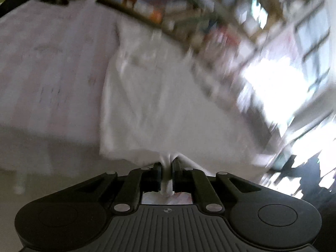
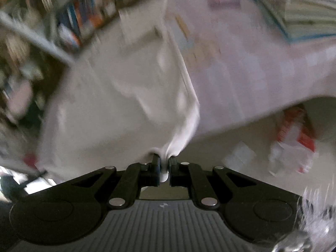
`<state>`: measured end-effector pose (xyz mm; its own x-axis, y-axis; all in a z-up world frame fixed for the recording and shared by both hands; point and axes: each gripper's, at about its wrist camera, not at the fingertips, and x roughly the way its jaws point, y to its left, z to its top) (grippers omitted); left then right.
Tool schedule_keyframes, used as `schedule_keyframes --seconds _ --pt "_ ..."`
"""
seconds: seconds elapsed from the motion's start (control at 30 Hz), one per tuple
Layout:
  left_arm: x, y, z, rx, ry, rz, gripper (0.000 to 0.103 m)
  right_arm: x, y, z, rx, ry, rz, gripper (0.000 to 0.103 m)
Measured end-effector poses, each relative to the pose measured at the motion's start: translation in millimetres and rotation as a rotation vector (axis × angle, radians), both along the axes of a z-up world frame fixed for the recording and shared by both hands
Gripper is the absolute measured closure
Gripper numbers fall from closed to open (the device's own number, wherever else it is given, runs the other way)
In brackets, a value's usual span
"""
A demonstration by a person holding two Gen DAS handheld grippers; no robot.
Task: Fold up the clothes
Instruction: 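Lift the hem with both grippers and fold it up toward the collar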
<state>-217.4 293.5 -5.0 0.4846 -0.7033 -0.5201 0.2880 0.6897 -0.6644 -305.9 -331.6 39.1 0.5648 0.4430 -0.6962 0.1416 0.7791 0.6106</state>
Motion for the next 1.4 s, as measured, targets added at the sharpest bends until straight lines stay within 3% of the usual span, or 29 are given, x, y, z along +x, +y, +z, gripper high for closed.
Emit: schedule_keyframes --seconds 0.13,0.27,0.33,0.6,0.9,1.13,1.3,1.4 --pt "32.5 4.8 18.7 -0.193 -0.073 0.116 0.096 25.4 -22.6 31.9 0.139 -0.185 -0.110 0.096" --pt "70.0 5.9 35.8 -0.339 -0.143 0.239 0.096 64.8 -30.2 52.8 0.234 -0.329 -0.168 0.096" --pt "92.4 -1.6 42.8 -0.369 -0.162 0.292 0.096 90.9 -32.9 57.7 0.276 -0.357 -0.205 0.096" --pt "168.3 -33.4 58.5 -0.324 -0.156 0.467 0.096 203.5 -36.5 62.8 0.340 -0.376 -0.269 0.096" --pt "209.6 -61.4 40.3 -0.259 -0.073 0.601 0.096 295.0 -47.8 28.3 0.310 -0.267 -0.129 0.096" --pt "236.8 -67.6 26.4 -0.204 -0.019 0.619 0.096 337.1 -53.6 -13.2 0.322 -0.150 -0.161 0.096" --pt "272.7 -64.7 14.7 -0.169 0.014 0.594 0.096 352.2 -48.6 -27.8 0.328 -0.112 -0.255 0.096" --pt "296.0 -62.1 9.8 -0.162 0.028 0.579 0.096 362.9 -45.2 -25.1 0.290 -0.137 -0.299 0.096"
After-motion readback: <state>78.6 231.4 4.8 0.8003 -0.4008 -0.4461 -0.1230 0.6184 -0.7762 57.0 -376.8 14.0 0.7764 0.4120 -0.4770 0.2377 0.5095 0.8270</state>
